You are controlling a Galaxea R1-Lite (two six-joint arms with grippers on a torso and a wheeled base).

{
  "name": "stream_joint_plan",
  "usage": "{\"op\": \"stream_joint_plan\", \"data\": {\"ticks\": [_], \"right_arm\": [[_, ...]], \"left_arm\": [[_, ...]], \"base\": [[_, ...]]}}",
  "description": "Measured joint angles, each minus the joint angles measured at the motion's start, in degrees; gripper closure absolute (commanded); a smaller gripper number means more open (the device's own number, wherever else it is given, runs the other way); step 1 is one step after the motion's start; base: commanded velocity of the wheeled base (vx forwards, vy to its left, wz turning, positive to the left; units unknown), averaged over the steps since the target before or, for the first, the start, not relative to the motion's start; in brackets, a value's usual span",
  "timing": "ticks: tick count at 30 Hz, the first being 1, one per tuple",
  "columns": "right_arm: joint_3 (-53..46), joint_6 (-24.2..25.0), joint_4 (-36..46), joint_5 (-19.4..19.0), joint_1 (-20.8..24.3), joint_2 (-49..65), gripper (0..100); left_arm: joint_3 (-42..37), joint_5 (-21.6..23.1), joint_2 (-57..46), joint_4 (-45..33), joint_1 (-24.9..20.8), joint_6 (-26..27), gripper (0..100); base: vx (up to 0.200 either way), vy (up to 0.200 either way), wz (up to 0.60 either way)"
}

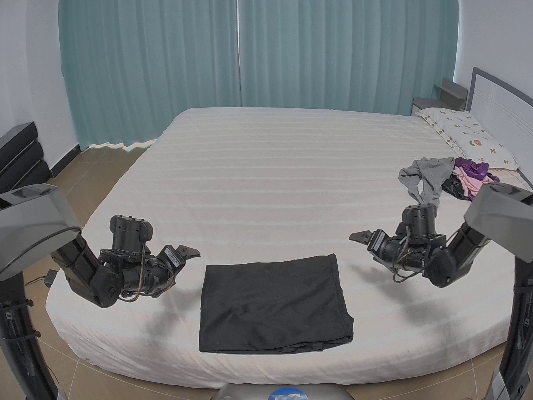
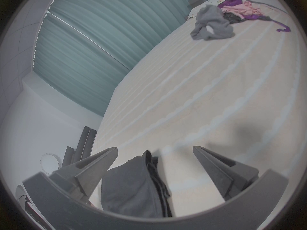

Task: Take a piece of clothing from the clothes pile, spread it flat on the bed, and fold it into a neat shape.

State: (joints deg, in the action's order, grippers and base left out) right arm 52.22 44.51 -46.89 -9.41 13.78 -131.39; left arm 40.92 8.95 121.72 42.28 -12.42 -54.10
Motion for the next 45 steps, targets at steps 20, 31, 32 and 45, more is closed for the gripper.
{"op": "stream_joint_plan", "data": {"ticks": [20, 31, 32, 45], "right_arm": [[-38.8, -7.6, -6.6, 2.6, -9.0, 50.1, 0], [-48.5, -19.2, 2.8, 2.7, -14.0, 75.4, 0], [-48.9, -20.2, 5.1, 2.7, -14.3, 78.2, 0], [-46.7, -28.5, 46.2, 2.4, -14.0, 112.3, 0]], "left_arm": [[-19.0, -6.5, -38.4, -0.1, 2.2, 11.1, 0], [-29.1, -16.7, -58.7, -0.7, 1.5, 22.2, 0], [-29.9, -17.6, -60.6, -1.0, 1.5, 23.1, 0], [-34.4, -26.4, -91.8, -21.3, 2.4, 37.2, 0]], "base": [[0.000, 0.000, 0.00], [0.000, 0.000, 0.00], [0.000, 0.000, 0.00], [0.000, 0.000, 0.00]]}}
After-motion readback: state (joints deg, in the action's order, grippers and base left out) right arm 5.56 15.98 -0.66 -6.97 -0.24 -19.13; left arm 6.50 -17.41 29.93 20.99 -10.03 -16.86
